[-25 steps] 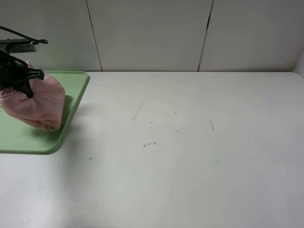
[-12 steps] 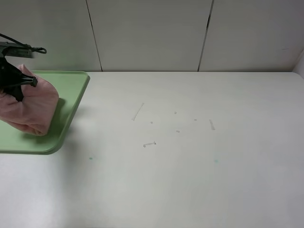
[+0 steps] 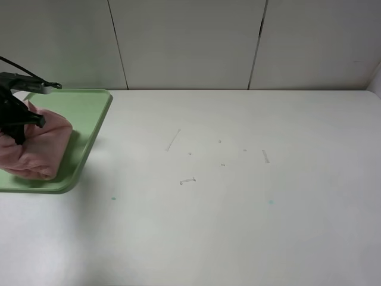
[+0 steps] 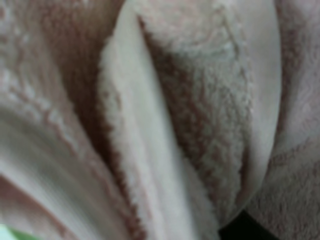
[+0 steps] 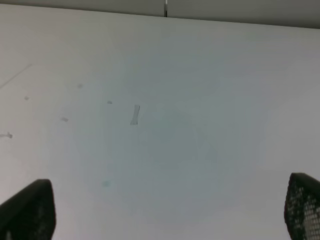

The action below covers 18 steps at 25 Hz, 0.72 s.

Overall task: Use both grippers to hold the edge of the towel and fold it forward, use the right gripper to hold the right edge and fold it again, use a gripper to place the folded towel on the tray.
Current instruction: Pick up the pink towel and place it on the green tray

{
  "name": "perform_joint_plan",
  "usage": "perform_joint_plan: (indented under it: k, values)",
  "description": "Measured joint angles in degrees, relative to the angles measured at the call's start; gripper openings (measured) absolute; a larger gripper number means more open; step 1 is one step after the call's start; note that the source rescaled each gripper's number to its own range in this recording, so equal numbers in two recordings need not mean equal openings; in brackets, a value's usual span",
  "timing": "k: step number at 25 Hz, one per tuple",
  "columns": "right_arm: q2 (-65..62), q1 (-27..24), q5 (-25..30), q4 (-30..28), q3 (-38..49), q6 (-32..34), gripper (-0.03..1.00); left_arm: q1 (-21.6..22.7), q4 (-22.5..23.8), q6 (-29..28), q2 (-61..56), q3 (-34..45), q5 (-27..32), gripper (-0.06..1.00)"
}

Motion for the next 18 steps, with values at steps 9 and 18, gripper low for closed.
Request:
perform_joint_plan:
  k: [9,18]
  values:
    - [0.0,0.0,0.0,0.0,0.0,0.0,1.0,2.26,3.67,-4.04,0.18,0.06,2.99,0.36]
    - [0.0,0.0,0.0,0.04,0.0,0.0,1.0,2.45,3.92,-4.65,0.18,0.06,3.27,0.98]
